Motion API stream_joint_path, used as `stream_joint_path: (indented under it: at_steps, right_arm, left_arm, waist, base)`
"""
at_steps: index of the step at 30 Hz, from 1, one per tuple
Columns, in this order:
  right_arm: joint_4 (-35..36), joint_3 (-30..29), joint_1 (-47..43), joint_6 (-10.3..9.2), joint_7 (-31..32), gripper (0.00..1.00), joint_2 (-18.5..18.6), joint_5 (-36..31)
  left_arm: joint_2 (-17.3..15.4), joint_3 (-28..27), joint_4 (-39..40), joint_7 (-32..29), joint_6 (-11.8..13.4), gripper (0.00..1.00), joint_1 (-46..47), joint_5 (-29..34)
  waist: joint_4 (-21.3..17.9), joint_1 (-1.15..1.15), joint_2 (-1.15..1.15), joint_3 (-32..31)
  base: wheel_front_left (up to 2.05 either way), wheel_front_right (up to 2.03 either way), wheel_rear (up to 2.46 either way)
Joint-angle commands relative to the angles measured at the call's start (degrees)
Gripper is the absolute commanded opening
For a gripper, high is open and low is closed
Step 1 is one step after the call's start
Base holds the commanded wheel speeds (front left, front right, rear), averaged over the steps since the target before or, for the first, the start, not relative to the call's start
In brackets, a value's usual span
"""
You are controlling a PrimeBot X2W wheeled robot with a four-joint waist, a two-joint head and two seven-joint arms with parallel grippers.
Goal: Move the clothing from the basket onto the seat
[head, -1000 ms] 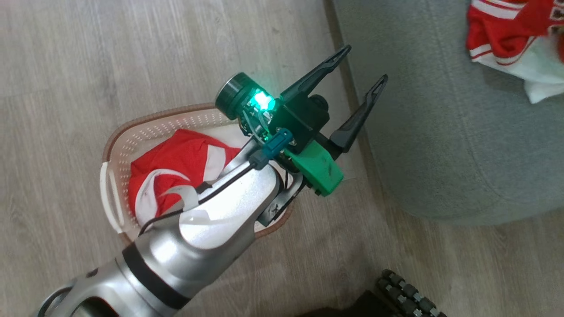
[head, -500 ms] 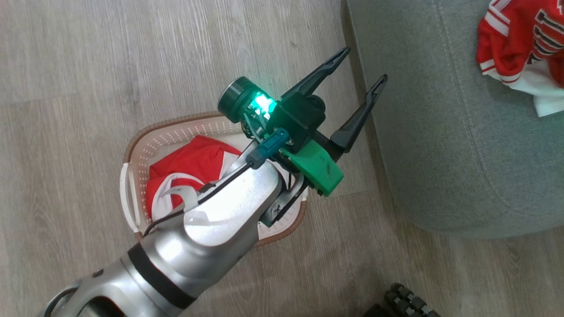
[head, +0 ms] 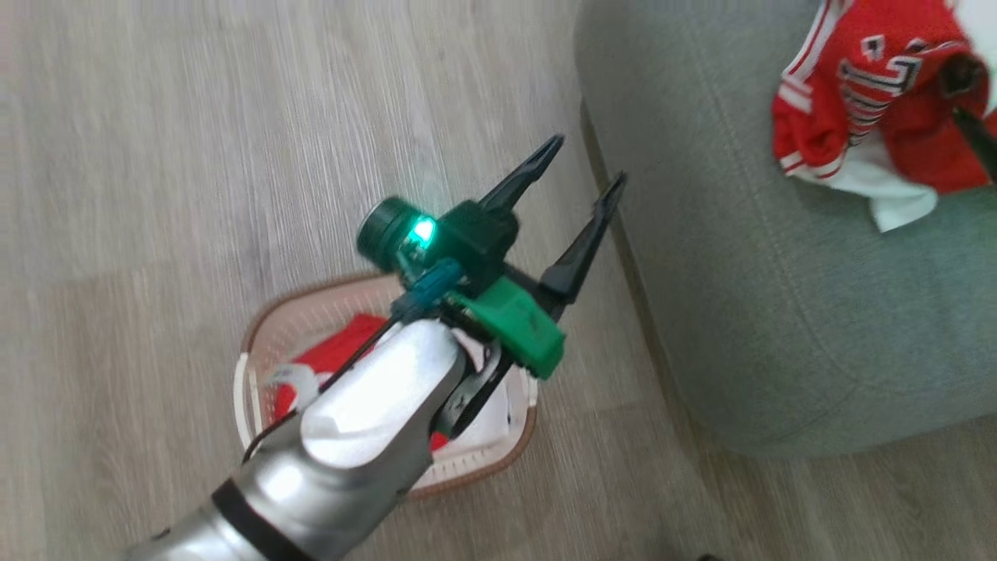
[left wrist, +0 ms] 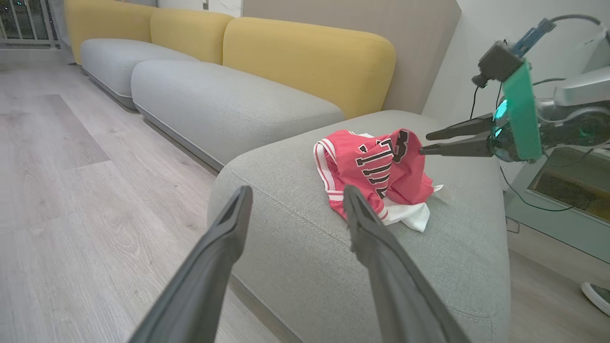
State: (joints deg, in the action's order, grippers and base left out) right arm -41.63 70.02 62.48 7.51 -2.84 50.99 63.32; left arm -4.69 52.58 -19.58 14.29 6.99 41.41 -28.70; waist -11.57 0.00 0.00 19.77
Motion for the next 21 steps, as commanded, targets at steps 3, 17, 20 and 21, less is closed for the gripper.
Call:
stream_joint_path:
  at_steps: [3,17,20,21]
  right_arm:
    - [2.48,1.57,0.75,-0.02,-1.44,1.00,3.98,0.54]
    - [9.93,2.54,1.01,-0.02,-11.74,1.00,8.59,-0.40]
    - [13.20,-5.03,-1.64,-0.02,-12.11,1.00,10.41,0.43]
    - [14.21,-7.66,-3.18,-0.02,-12.12,1.00,10.70,0.18]
  left_arm:
    - [-1.52,-3.17,2.88,0.66,-0.09,1.00,-1.61,-0.75]
    - [-7.11,-10.17,10.58,0.70,2.63,1.00,-10.55,-1.26]
    - [-8.16,-12.03,12.31,0.70,3.77,1.00,-12.71,-1.30]
    - [-8.39,-12.54,12.72,0.70,4.09,1.00,-13.36,-1.30]
  waist:
    - [-0.93,0.00,0.00,-6.15]
    - [3.32,0.00,0.00,-13.89]
    - [5.96,0.00,0.00,-14.54]
    - [6.46,0.00,0.00,-14.68]
  base:
    - [0.00,0.00,0.00]
    - [0.00,0.00,0.00]
    - [0.00,0.00,0.00]
    - [0.00,0.00,0.00]
